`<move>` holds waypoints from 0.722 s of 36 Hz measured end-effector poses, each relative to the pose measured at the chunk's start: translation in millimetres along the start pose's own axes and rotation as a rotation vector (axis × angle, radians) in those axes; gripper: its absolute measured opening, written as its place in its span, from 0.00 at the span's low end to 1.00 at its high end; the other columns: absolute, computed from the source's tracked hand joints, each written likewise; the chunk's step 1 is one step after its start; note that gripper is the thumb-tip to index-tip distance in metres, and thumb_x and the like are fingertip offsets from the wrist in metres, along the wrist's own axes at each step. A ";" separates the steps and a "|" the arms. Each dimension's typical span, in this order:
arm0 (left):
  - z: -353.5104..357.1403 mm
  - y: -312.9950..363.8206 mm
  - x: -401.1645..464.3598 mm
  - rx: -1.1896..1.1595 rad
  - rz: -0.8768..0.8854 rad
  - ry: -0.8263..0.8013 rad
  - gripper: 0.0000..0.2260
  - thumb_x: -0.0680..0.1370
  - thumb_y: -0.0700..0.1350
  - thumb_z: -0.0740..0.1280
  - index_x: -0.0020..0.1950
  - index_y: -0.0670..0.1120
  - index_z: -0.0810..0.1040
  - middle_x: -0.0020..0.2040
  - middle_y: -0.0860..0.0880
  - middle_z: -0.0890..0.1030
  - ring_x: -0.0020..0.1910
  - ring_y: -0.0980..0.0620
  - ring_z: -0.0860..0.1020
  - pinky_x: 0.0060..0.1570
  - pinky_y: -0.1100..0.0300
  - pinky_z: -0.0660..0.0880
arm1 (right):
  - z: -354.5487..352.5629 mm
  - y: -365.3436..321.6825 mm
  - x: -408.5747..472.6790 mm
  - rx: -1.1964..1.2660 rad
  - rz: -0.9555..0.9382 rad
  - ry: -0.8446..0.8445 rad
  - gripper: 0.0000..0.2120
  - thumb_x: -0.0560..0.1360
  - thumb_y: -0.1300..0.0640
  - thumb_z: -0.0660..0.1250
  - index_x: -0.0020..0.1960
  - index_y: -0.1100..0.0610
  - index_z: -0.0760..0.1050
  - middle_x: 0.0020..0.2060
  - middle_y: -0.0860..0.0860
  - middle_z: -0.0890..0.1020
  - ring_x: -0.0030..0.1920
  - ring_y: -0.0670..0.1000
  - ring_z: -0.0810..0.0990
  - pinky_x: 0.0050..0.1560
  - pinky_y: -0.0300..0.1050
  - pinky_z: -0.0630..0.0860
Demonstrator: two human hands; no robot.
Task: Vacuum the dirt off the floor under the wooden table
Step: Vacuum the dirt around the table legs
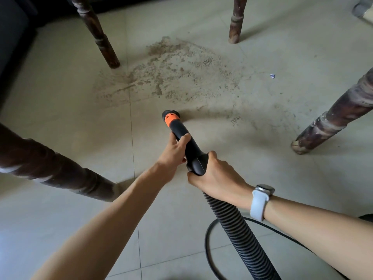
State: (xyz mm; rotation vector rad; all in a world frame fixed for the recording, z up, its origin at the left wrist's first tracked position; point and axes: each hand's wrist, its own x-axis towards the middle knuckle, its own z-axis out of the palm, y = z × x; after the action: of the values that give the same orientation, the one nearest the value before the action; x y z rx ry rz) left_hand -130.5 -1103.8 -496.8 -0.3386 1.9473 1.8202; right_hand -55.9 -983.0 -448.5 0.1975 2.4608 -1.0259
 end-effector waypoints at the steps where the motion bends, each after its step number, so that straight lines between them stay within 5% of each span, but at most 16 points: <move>1: 1.7 -0.8 -1.7 -0.007 0.004 -0.002 0.09 0.81 0.47 0.57 0.62 0.53 0.65 0.49 0.50 0.72 0.48 0.51 0.72 0.43 0.59 0.68 | -0.5 0.6 -2.5 -0.013 0.001 0.007 0.20 0.71 0.43 0.66 0.50 0.54 0.63 0.38 0.48 0.77 0.35 0.50 0.79 0.30 0.43 0.72; 14: -11.3 23.1 33.3 0.087 -0.030 0.055 0.10 0.81 0.49 0.57 0.62 0.53 0.66 0.51 0.47 0.73 0.51 0.48 0.72 0.49 0.53 0.67 | -1.4 -14.9 34.6 -0.002 -0.034 0.059 0.20 0.72 0.45 0.66 0.51 0.56 0.62 0.36 0.49 0.75 0.36 0.56 0.78 0.34 0.46 0.71; 26: -23.4 57.3 89.0 0.080 -0.076 0.168 0.18 0.80 0.49 0.57 0.70 0.48 0.66 0.49 0.47 0.72 0.39 0.52 0.73 0.40 0.59 0.70 | -10.4 -35.4 106.1 0.056 -0.052 0.064 0.20 0.72 0.46 0.66 0.53 0.57 0.61 0.41 0.52 0.77 0.37 0.55 0.77 0.31 0.44 0.68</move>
State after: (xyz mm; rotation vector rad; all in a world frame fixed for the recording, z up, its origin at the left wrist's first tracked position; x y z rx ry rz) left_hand -238.5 -1110.2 -488.7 -0.5474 2.0826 1.7087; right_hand -163.9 -1005.6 -469.4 0.1888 2.5086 -1.1274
